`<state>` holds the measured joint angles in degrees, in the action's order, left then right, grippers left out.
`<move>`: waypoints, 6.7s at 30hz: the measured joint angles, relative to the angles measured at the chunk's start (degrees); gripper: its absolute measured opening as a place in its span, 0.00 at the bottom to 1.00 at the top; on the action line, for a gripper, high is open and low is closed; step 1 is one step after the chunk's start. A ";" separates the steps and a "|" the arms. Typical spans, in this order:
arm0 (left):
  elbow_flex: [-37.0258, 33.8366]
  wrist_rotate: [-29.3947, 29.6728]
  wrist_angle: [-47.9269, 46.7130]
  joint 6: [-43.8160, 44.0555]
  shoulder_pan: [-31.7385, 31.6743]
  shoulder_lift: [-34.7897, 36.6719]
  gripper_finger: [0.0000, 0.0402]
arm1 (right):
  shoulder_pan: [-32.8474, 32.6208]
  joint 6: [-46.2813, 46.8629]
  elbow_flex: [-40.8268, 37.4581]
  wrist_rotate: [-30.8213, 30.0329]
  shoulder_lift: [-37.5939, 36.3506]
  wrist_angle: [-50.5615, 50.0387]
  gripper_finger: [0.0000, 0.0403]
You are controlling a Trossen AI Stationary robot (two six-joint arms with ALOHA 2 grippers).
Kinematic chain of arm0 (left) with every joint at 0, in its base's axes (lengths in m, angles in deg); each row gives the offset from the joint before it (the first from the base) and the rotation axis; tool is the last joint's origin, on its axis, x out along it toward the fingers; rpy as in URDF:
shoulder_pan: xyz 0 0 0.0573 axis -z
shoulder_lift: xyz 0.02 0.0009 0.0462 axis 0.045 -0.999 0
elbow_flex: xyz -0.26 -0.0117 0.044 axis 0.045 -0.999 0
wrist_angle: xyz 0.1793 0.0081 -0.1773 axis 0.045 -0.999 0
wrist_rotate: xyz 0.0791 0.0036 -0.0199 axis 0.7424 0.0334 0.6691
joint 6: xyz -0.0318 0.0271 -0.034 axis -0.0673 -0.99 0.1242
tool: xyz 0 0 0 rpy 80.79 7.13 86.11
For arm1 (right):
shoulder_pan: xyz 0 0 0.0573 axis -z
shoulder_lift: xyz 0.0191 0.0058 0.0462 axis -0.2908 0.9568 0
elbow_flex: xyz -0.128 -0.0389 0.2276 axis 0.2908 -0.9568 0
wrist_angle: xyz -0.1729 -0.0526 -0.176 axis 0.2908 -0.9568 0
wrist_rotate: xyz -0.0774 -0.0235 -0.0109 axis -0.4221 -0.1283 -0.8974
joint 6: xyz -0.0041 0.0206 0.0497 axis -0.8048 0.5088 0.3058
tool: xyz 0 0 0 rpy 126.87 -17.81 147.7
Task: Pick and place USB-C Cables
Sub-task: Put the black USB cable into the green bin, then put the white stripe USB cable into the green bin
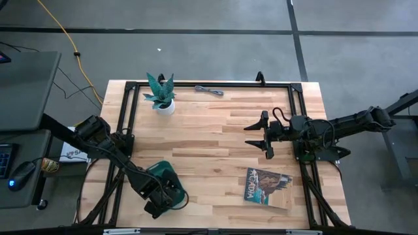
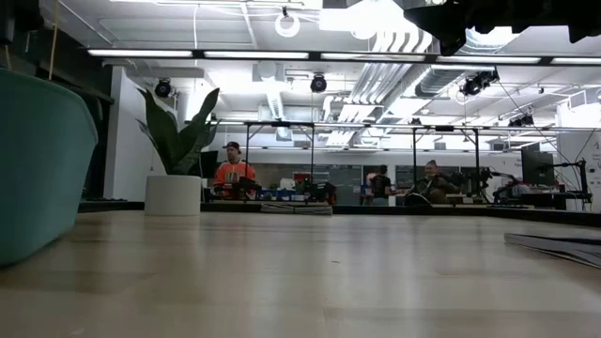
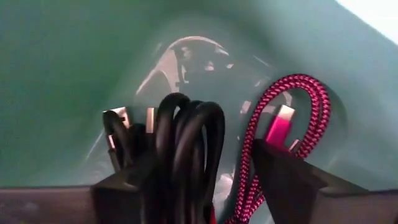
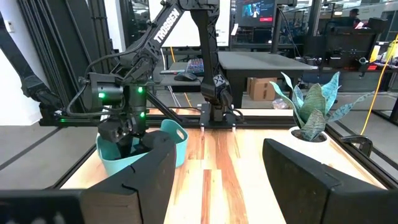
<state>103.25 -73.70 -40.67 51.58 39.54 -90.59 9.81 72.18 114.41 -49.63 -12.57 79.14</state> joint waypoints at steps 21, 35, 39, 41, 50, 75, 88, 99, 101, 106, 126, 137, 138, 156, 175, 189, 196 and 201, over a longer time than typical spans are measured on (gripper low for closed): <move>6.98 0.14 -12.75 -2.16 -0.58 3.50 0.57 | 0.01 -0.02 0.00 -0.02 -0.02 -0.37 0.58; 9.75 14.99 -16.17 -2.52 -0.58 22.57 0.57 | 0.01 0.00 0.02 -4.01 2.10 -0.71 0.58; 9.75 18.54 -16.18 -2.60 -0.56 26.89 0.57 | 0.01 0.00 0.02 -4.88 2.49 -0.01 0.58; 9.75 21.46 -16.18 -4.19 -0.56 28.25 0.57 | 0.01 0.00 0.02 -4.87 2.47 0.07 0.58; 4.68 24.06 3.33 -22.49 -8.84 33.67 0.57 | 0.01 0.44 0.02 -4.83 2.47 0.05 0.58; -40.76 -12.61 74.66 -18.03 -43.09 53.40 0.57 | -0.01 -1.17 0.02 -4.87 2.50 3.52 0.58; -41.33 -11.37 73.53 -14.99 -42.81 53.35 0.57 | -0.01 -1.99 0.02 -6.16 2.54 3.46 0.58; -41.33 -11.37 73.53 -15.56 -42.81 53.35 0.57 | -0.03 8.07 0.02 -11.25 3.00 2.71 0.58; -41.33 -11.37 73.56 -15.56 -42.81 53.33 0.57 | 0.06 14.90 0.05 -18.99 4.36 2.36 0.58; -41.33 -10.63 73.83 -15.58 -42.81 53.33 0.57 | 4.11 18.83 4.73 -22.86 12.83 -5.04 0.58; -41.29 -10.49 73.66 -15.58 -42.90 53.31 0.57 | 32.89 24.06 46.22 -12.47 57.66 -32.56 0.55; -41.27 -10.48 73.64 -15.58 -42.90 53.31 0.57 | 39.16 22.20 61.53 -6.32 72.82 -45.10 0.06; -41.27 -10.49 73.64 -15.58 -42.90 53.31 0.57 | 39.55 21.72 62.08 -6.04 73.49 -45.12 0.03; -41.24 -10.29 73.64 -17.09 -42.90 53.31 0.57 | 43.57 16.64 63.45 2.49 76.89 -44.46 0.01; -41.24 -10.31 73.63 -17.09 -42.90 53.31 0.57 | 41.15 6.53 63.52 12.10 76.52 -58.72 0.00; -41.24 -10.32 73.36 -17.08 -42.90 53.31 0.57 | 32.19 1.53 63.51 14.65 76.24 -74.06 0.00; -41.24 -10.33 73.33 -17.06 -42.90 53.31 0.57 | 28.96 1.71 56.49 13.99 70.85 -76.89 0.00; -41.24 -10.34 73.35 -17.07 -42.90 53.31 0.57 | 27.37 4.54 44.84 13.61 62.79 -71.35 0.00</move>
<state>62.01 -84.04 32.69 34.51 -3.35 -37.28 37.18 76.72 159.25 -36.02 50.21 7.79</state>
